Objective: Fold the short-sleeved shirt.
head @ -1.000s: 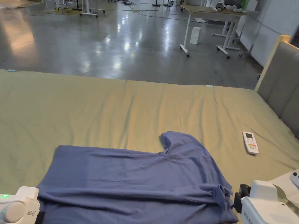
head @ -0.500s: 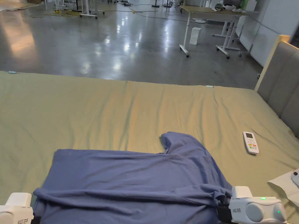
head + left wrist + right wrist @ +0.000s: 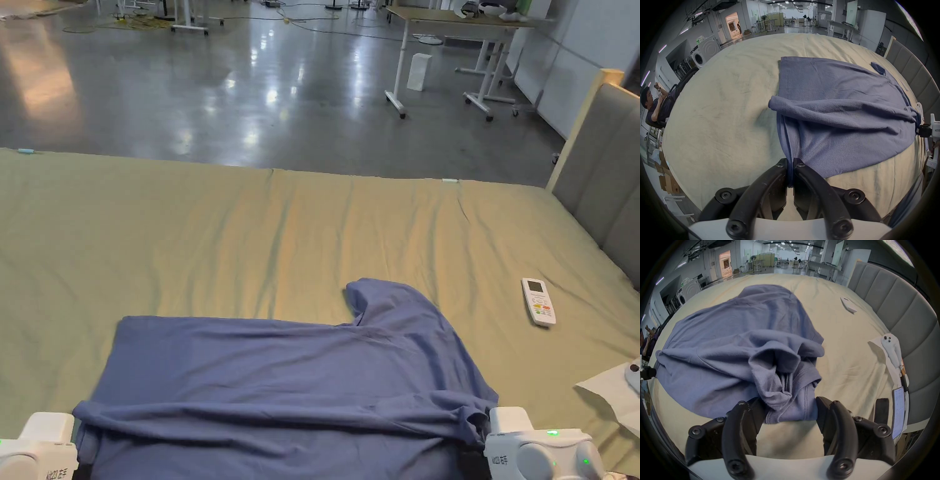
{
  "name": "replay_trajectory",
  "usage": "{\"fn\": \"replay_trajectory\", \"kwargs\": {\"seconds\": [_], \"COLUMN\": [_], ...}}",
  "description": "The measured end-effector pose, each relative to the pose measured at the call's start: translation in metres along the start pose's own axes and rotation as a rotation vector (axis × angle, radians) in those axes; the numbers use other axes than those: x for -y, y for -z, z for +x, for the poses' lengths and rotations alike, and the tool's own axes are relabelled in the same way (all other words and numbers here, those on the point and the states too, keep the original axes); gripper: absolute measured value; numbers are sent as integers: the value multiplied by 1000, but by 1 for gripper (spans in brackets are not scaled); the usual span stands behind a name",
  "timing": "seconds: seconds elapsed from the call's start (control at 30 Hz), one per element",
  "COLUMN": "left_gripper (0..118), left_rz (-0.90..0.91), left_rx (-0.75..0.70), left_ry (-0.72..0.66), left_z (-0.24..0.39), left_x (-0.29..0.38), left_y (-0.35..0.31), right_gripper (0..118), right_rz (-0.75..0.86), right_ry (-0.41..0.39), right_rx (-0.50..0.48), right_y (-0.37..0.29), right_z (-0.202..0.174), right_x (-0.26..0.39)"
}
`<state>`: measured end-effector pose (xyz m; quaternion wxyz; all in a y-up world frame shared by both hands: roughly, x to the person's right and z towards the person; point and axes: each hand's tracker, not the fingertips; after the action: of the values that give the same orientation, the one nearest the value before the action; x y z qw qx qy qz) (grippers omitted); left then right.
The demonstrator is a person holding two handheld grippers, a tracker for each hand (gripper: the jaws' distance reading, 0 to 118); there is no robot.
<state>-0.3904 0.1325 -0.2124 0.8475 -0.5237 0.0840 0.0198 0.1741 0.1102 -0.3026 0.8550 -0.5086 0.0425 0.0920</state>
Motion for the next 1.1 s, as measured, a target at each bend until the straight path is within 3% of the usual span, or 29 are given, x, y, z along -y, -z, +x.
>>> {"fn": "replay_trajectory", "kwargs": {"seconds": [0.17, 0.23, 0.27, 0.53, 0.87, 1.1], "left_gripper": [7, 7, 7, 7, 7, 7], "left_rz": [7, 15, 21, 116, 257, 265], "left_rx": [1, 2, 2, 45, 118, 119], "left_ry": [-10, -14, -17, -64, -93, -88], "left_z": [1, 1, 1, -6, -23, -34], "left_x": [0, 0, 2, -3, -44, -31], "left_y": [-2, -2, -4, -29, -88, -109], "right_gripper": [44, 17, 10, 6, 6, 6], "right_rz": [-9, 8, 18, 76, 194, 206], "right_ry": [31, 37, 41, 87, 63, 29], "right_rx": [-34, -43, -40, -65, -91, -86], "right_y": [-3, -5, -6, -38, -107, -142], "right_z": [-7, -8, -9, -6, 5, 11], "right_x": [-1, 3, 4, -4, -41, -30]}}
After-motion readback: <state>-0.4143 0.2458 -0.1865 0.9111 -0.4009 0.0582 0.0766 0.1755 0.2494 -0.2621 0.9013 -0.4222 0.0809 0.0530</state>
